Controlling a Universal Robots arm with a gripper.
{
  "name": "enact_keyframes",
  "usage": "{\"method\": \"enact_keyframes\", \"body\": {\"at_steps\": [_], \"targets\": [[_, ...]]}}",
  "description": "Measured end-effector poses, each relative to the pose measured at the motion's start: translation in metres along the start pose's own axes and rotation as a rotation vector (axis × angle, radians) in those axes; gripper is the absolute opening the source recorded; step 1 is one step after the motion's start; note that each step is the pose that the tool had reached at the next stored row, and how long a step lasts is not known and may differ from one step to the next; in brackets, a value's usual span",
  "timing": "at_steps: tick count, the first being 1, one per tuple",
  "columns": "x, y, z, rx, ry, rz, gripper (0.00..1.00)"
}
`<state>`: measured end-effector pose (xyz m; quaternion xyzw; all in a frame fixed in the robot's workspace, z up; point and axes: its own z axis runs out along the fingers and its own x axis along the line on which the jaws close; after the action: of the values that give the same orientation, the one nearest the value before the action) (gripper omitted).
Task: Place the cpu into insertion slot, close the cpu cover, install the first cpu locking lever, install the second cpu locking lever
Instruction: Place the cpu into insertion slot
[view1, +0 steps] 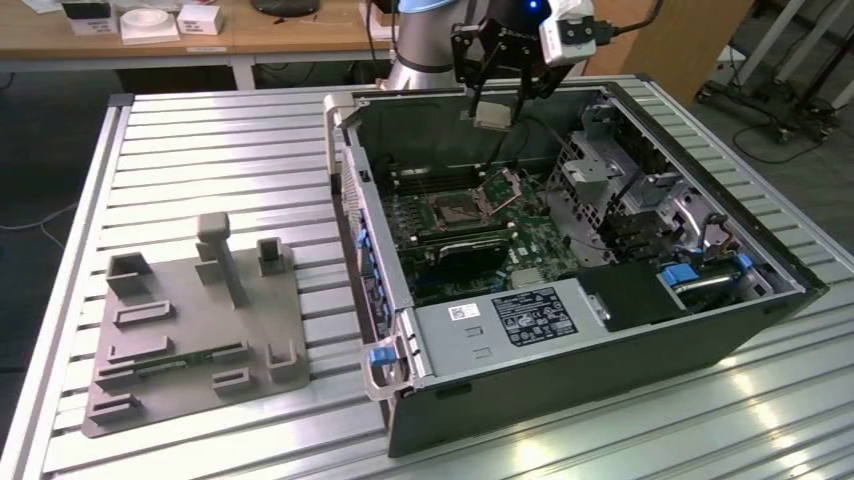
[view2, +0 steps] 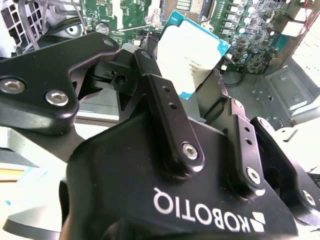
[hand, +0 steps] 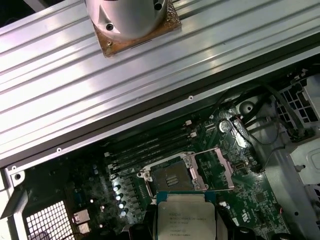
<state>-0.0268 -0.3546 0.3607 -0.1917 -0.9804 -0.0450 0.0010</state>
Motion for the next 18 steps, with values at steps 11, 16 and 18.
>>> {"method": "enact_keyframes", "body": {"at_steps": [11,16,18], "targets": [[0.0001,-0.0001,0.0002,-0.0008,-0.0034,0.038,0.54],[0.0001,-0.0001,0.0002,-0.0011,-0.0049,0.055,0.54],[0.0001,-0.0001,0.0003,-0.0013,-0.0055,0.062,0.54]]}}
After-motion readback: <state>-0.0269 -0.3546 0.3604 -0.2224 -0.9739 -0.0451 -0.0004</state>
